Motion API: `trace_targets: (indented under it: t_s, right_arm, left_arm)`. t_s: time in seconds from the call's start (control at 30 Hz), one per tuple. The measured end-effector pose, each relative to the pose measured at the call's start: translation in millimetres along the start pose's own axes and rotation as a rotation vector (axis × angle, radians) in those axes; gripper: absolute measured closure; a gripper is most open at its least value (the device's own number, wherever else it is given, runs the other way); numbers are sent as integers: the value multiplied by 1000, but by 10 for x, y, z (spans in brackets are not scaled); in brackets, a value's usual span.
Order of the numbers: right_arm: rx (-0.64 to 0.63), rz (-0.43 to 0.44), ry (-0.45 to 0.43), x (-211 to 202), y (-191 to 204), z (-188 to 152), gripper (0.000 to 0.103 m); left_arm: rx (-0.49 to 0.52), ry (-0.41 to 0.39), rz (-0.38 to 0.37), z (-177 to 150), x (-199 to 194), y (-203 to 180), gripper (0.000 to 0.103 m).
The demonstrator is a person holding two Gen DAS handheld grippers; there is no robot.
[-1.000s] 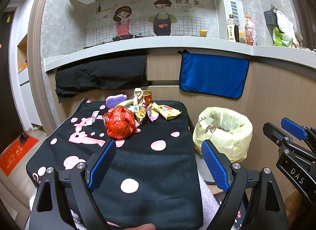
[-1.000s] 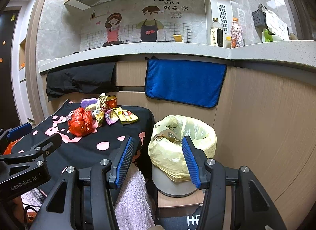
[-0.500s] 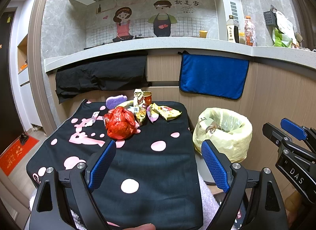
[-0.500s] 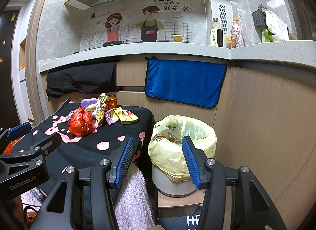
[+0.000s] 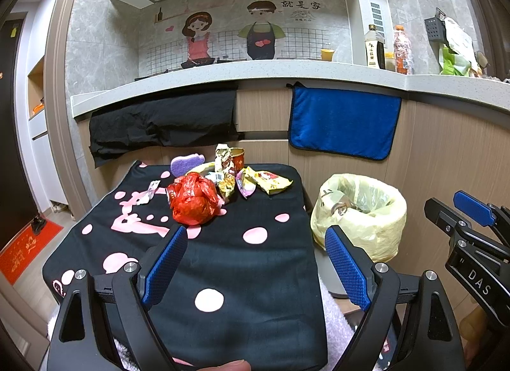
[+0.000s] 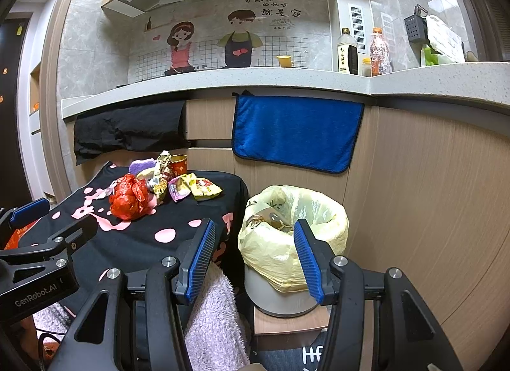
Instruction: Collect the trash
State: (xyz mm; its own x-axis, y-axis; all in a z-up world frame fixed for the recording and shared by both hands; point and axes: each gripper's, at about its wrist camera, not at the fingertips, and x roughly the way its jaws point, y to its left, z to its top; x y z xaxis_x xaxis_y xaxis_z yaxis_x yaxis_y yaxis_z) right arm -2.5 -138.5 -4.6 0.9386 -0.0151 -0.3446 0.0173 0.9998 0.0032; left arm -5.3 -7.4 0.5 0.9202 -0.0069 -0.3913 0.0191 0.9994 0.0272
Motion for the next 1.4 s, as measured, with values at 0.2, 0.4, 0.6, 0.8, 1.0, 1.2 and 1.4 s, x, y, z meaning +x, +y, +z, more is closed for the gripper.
trace_targets:
  t_s: [0.2, 0.4, 0.6, 0.8, 1.0, 1.2, 1.4]
  right_arm:
    - [9, -7, -3, -4, -53, -7, 54]
    - [8, -6, -4, -4, -57, -7, 54]
    - [9, -5, -3, -2, -60, -7, 54]
    - [3, 4, 0, 9, -62, -21, 54]
    - [-26, 27, 16, 213, 31, 80, 54]
    - [-49, 75, 78, 632, 228, 194, 54]
    - [-82, 127, 121, 1182, 507, 288, 54]
  left_arm:
    - [0, 1, -1, 1, 3, 5, 15]
    - [1, 1, -1, 0, 3, 6, 15]
    - [0, 0, -1, 1, 3, 8, 15]
    - [-16, 6, 4, 69, 37, 59, 15]
    - [-61, 23, 28, 240, 179, 283, 15]
    - [-79, 41, 47, 381, 540, 683, 15]
    - [-115, 119, 63, 360, 1197, 1118, 15]
